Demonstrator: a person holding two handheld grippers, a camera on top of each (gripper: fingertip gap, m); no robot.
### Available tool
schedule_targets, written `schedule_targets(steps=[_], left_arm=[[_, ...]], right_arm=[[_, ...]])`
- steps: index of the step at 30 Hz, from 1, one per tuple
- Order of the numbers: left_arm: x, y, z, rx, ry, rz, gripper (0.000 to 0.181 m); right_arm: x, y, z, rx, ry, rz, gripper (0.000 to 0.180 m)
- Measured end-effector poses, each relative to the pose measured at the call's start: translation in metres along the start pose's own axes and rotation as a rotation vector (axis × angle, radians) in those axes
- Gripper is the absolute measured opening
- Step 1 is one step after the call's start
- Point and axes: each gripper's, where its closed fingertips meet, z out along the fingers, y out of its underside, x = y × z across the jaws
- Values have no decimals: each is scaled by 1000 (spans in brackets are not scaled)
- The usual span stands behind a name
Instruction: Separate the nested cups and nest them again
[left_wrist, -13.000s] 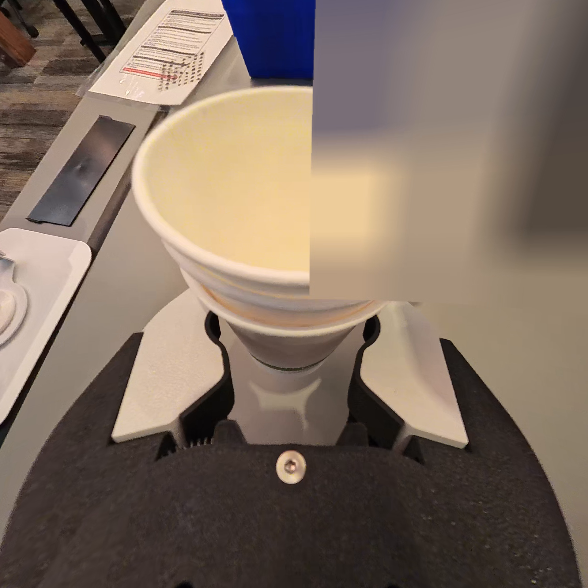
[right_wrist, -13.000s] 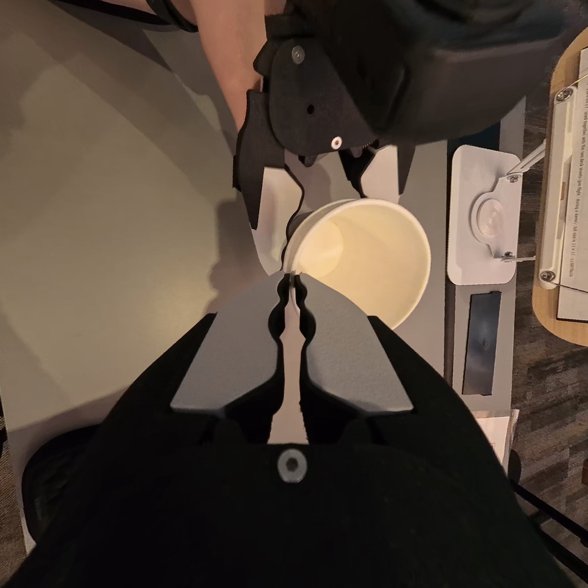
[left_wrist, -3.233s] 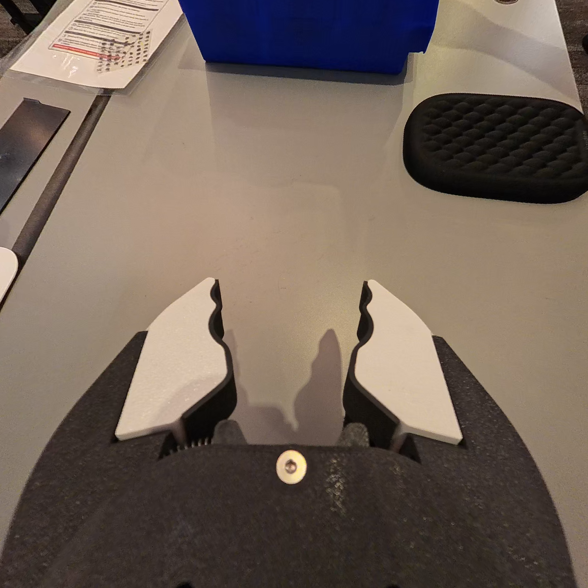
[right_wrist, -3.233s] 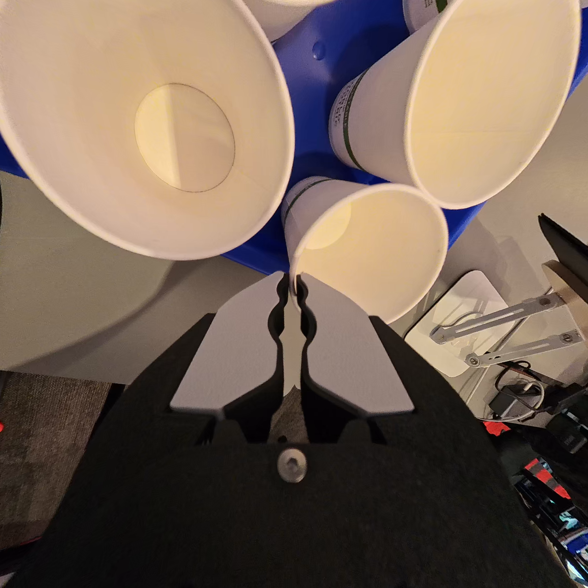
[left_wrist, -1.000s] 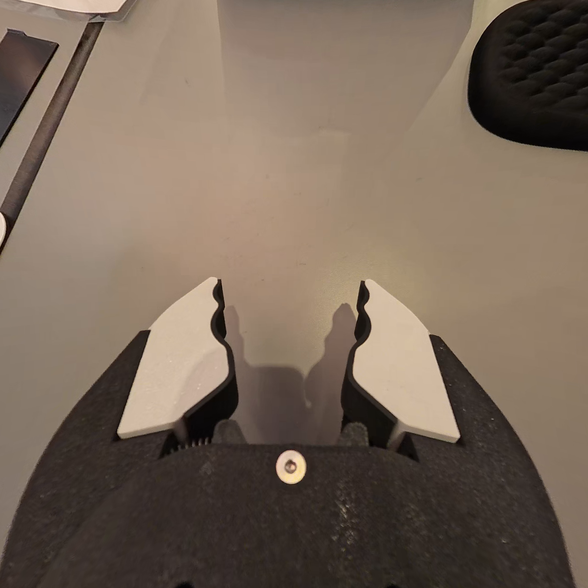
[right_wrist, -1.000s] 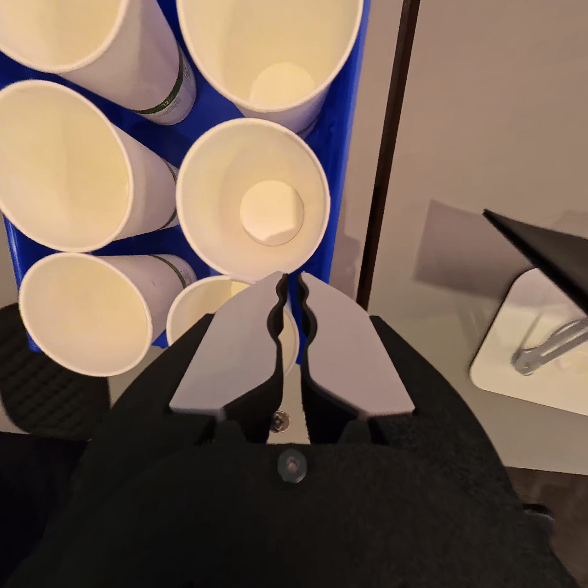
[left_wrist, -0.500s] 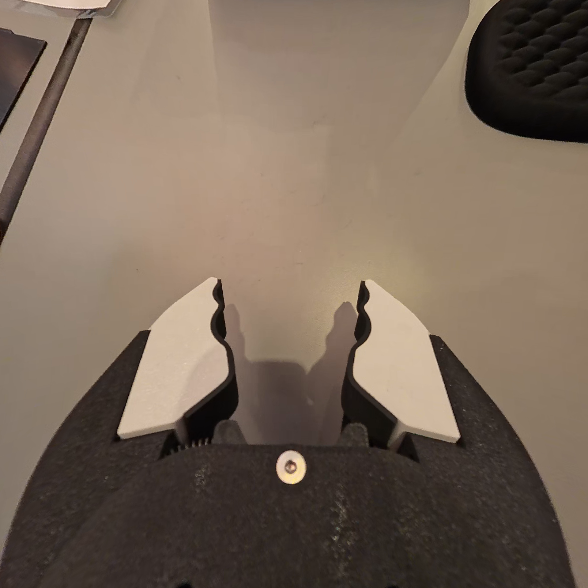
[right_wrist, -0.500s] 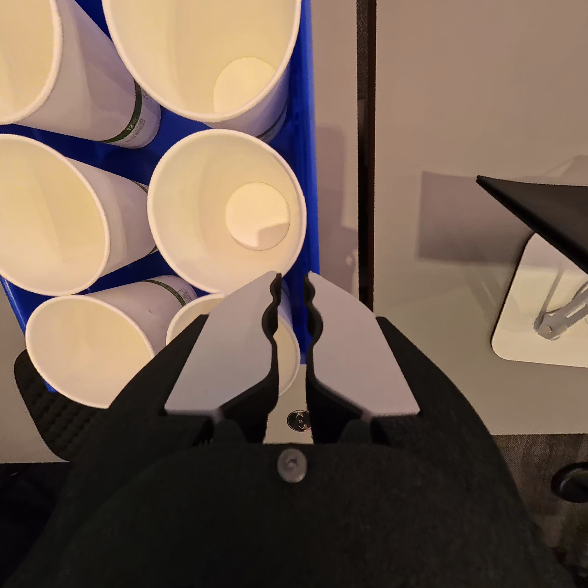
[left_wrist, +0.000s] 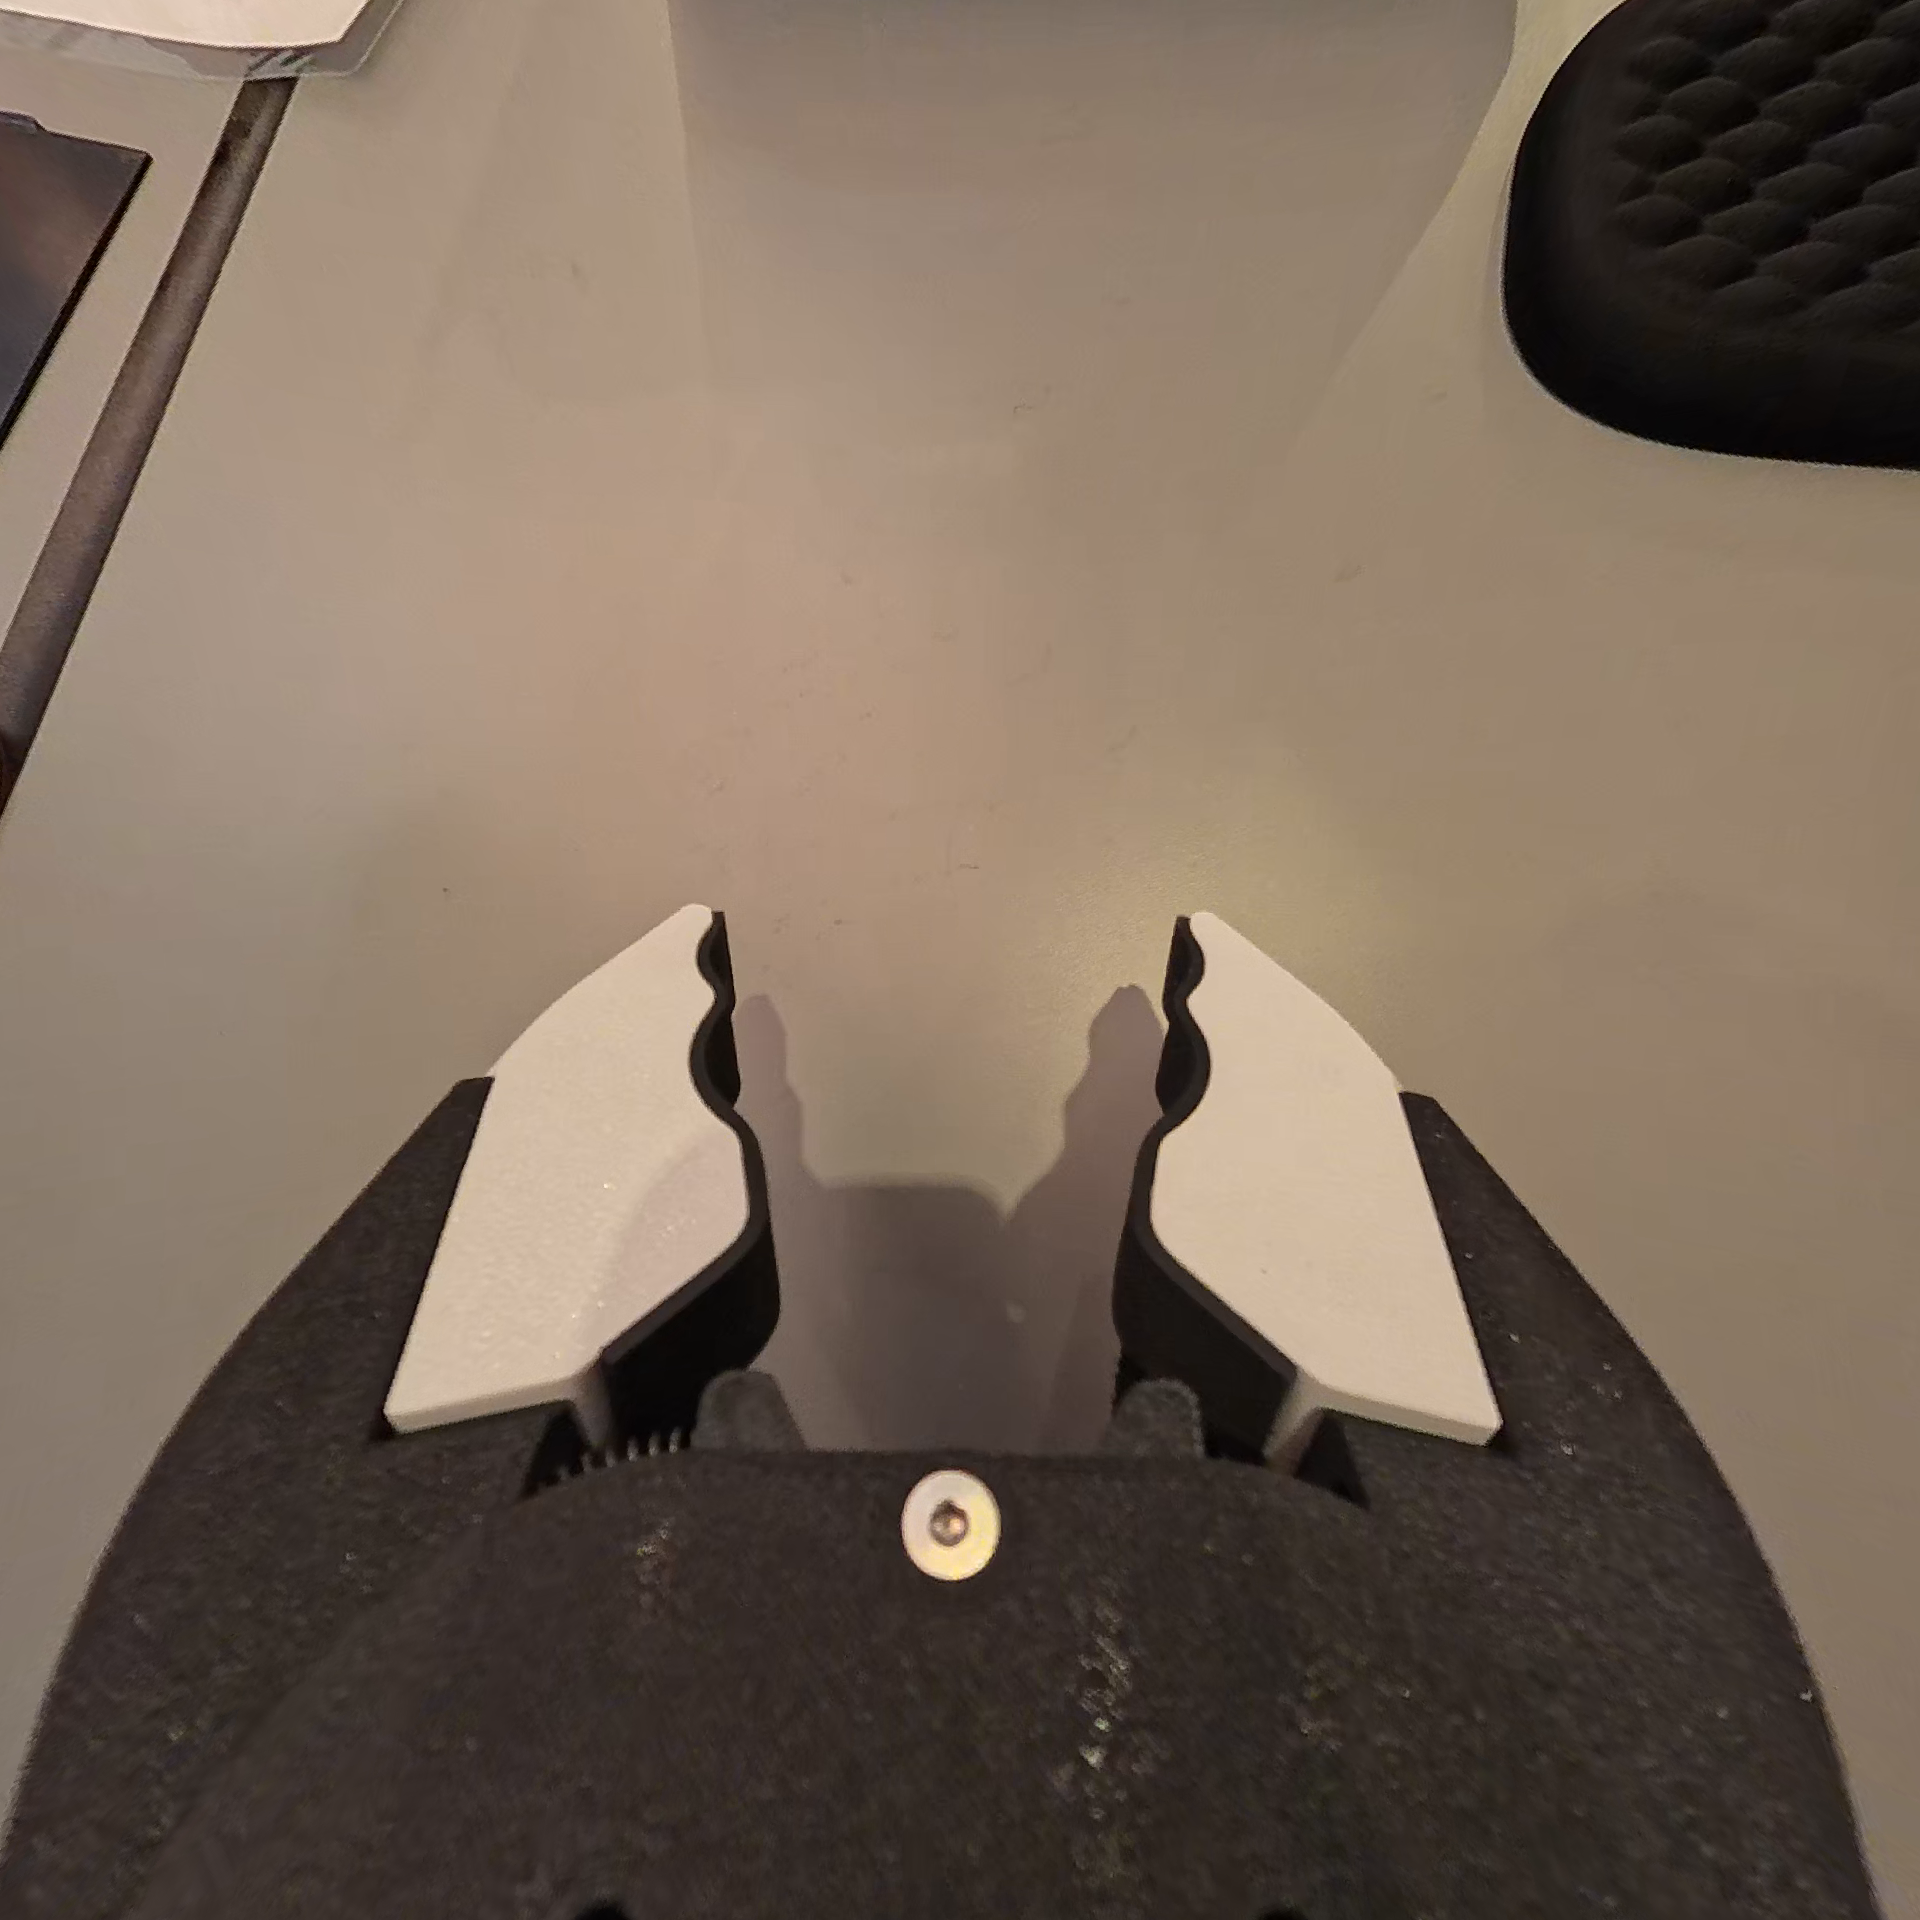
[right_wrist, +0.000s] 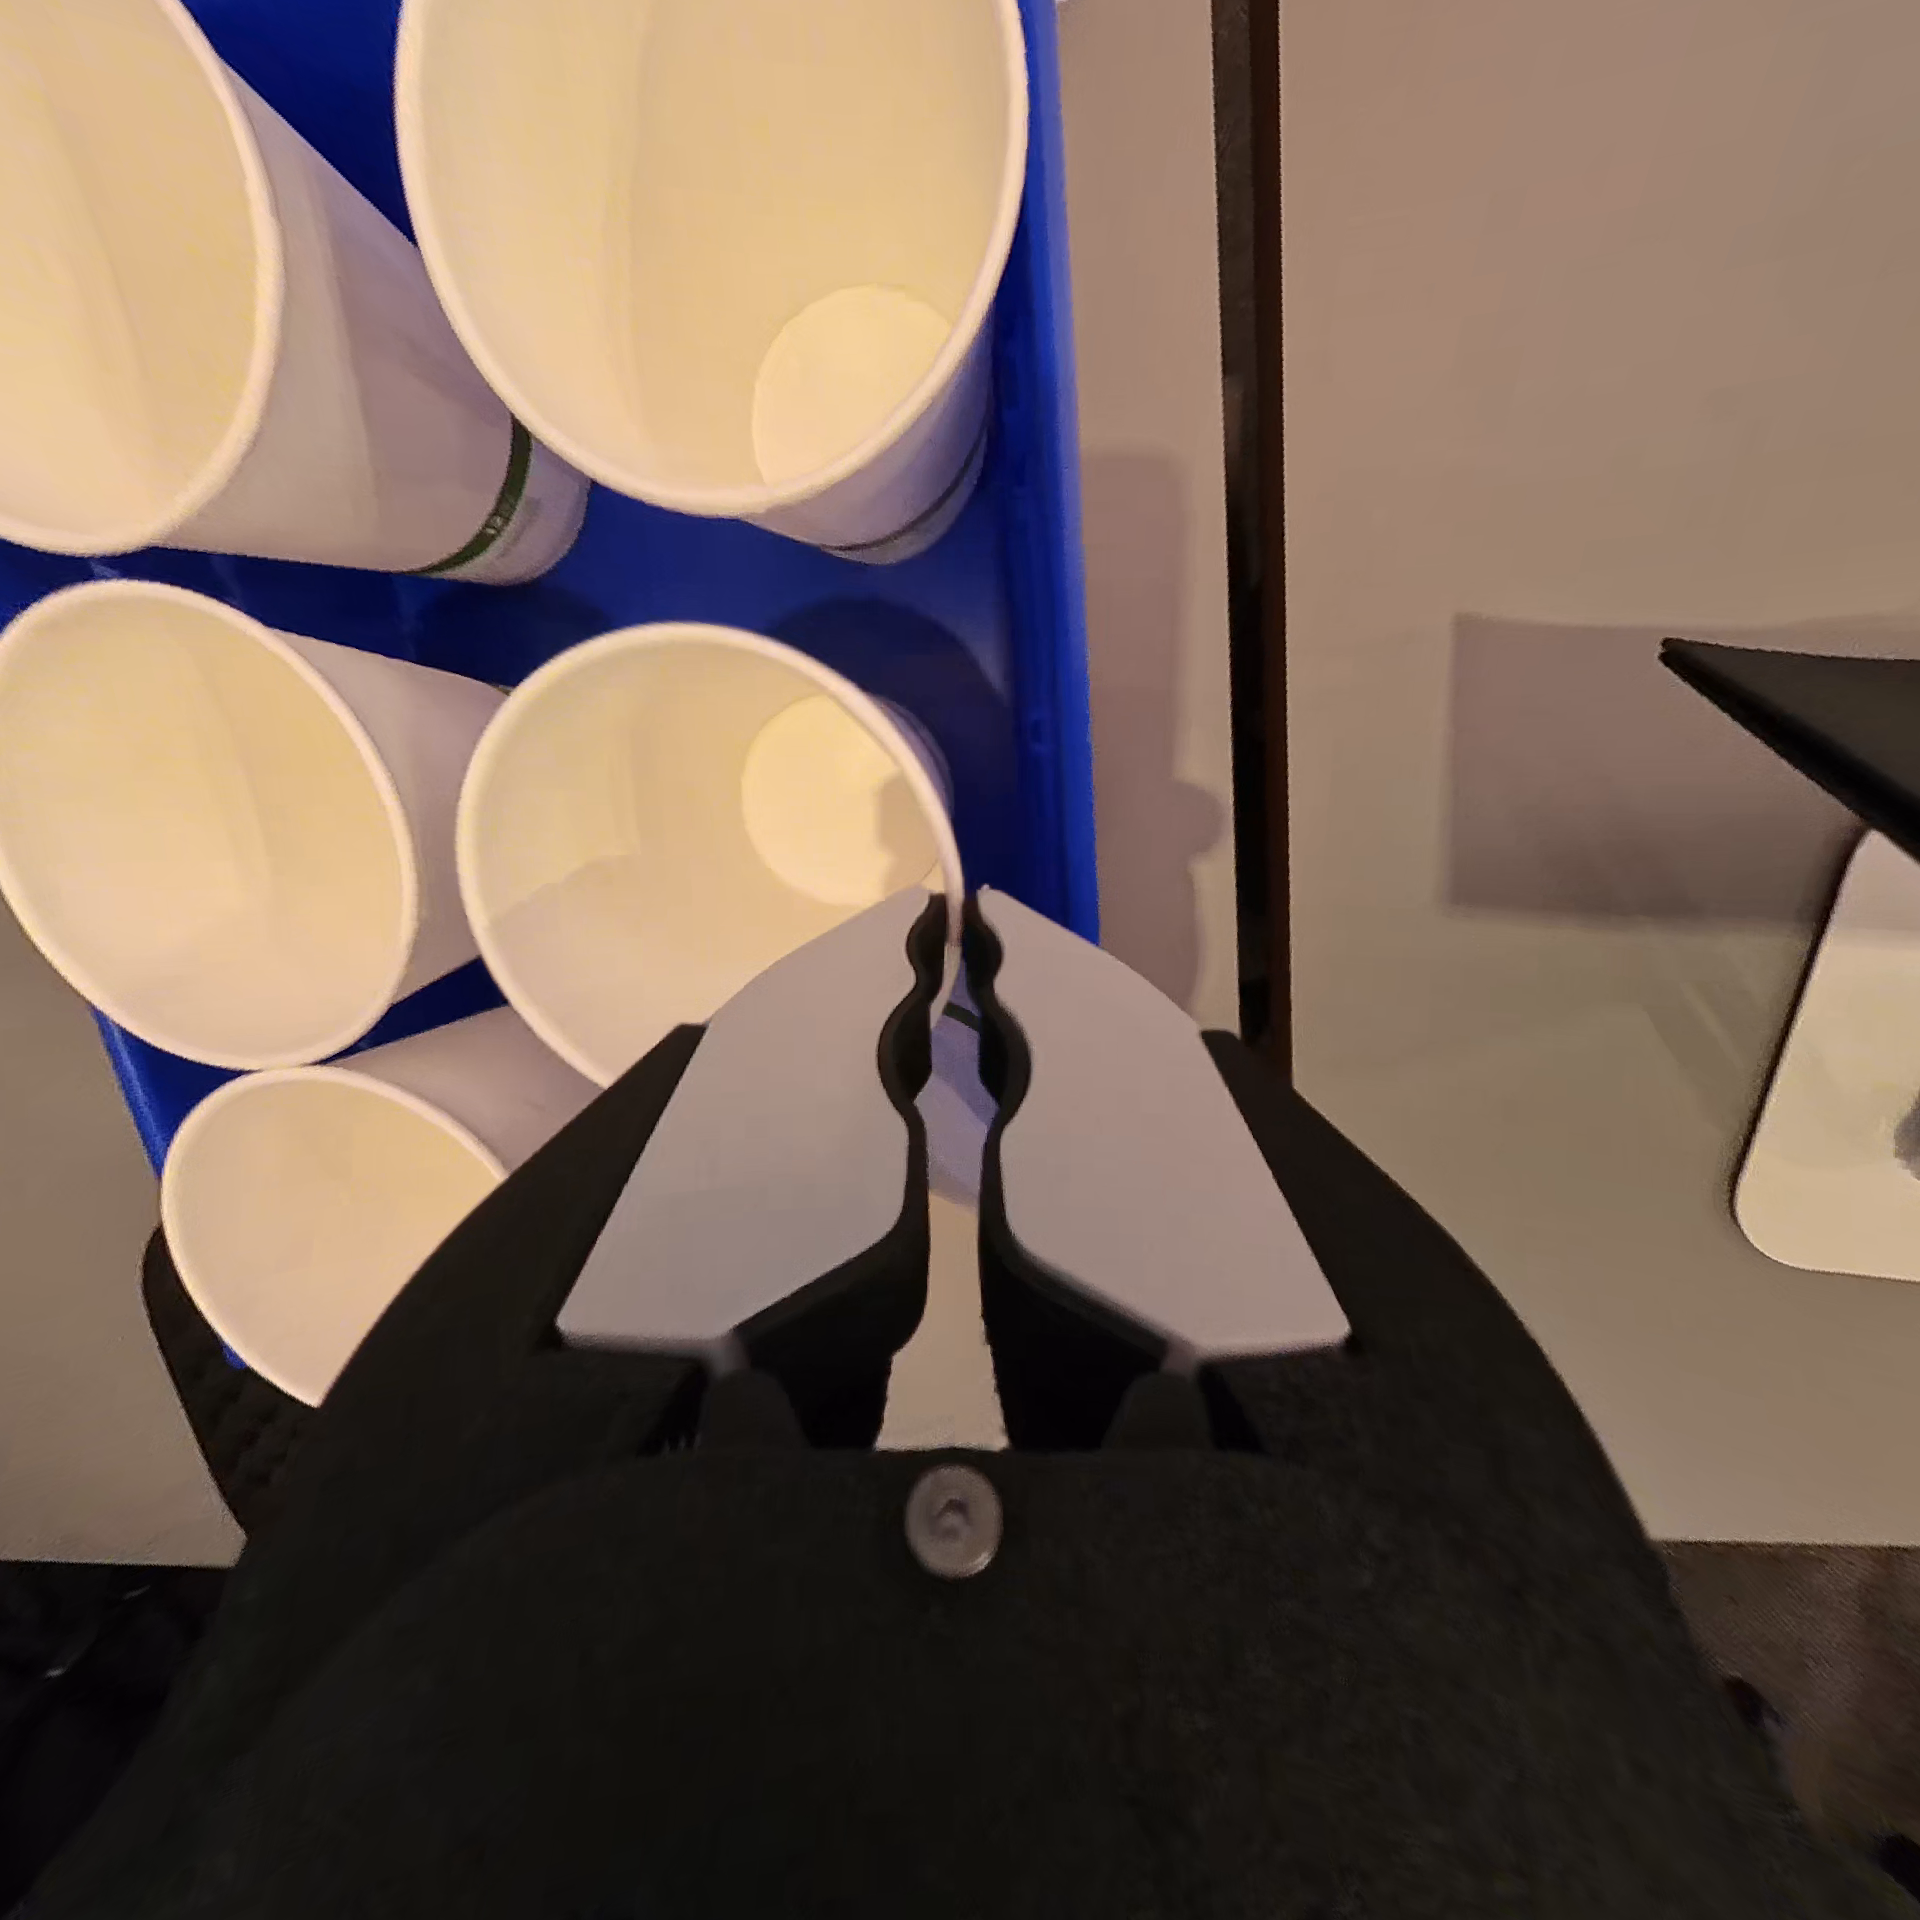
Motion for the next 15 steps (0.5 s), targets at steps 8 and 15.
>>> schedule_targets(steps=[8, 15], left_arm=[[2, 0, 0, -6, 2, 12, 79], [3, 0, 1, -7, 5, 18, 78]], right_arm=[[3, -13, 6, 64, -36, 55, 2], [5, -23, 7, 114, -46, 43, 2]])
